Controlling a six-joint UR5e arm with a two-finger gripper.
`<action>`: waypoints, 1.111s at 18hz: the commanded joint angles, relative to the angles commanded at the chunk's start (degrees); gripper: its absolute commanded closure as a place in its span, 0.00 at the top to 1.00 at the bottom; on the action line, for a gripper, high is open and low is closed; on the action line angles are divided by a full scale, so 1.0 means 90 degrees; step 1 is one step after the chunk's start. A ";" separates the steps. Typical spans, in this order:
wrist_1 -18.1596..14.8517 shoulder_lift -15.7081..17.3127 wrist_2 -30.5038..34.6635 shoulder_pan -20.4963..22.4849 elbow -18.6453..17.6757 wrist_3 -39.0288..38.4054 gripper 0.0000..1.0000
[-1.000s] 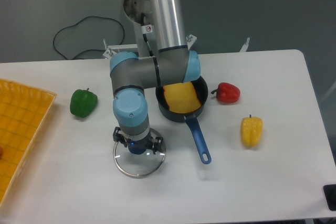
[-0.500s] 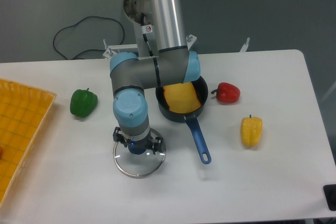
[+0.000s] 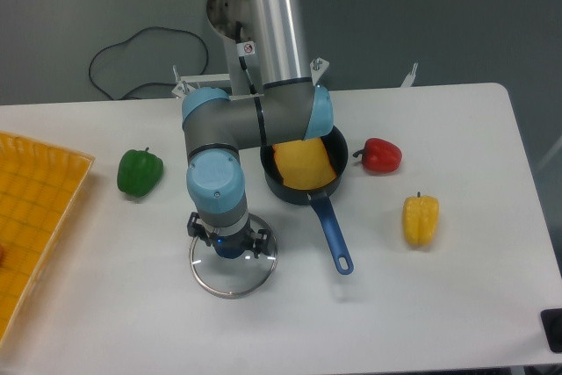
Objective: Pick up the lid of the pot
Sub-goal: 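Close the gripper on the blue knob of the glass lid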
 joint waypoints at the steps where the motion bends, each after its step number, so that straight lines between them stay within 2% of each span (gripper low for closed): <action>1: 0.0000 0.0000 0.0000 0.0000 0.0000 0.0000 1.00; 15: 0.0000 -0.0039 0.0000 0.0000 0.0000 0.0049 1.00; 16: 0.0000 -0.0039 0.0000 0.0000 0.0000 0.0058 0.97; 20: 0.0000 -0.0039 0.0000 0.0000 0.0010 0.0049 0.71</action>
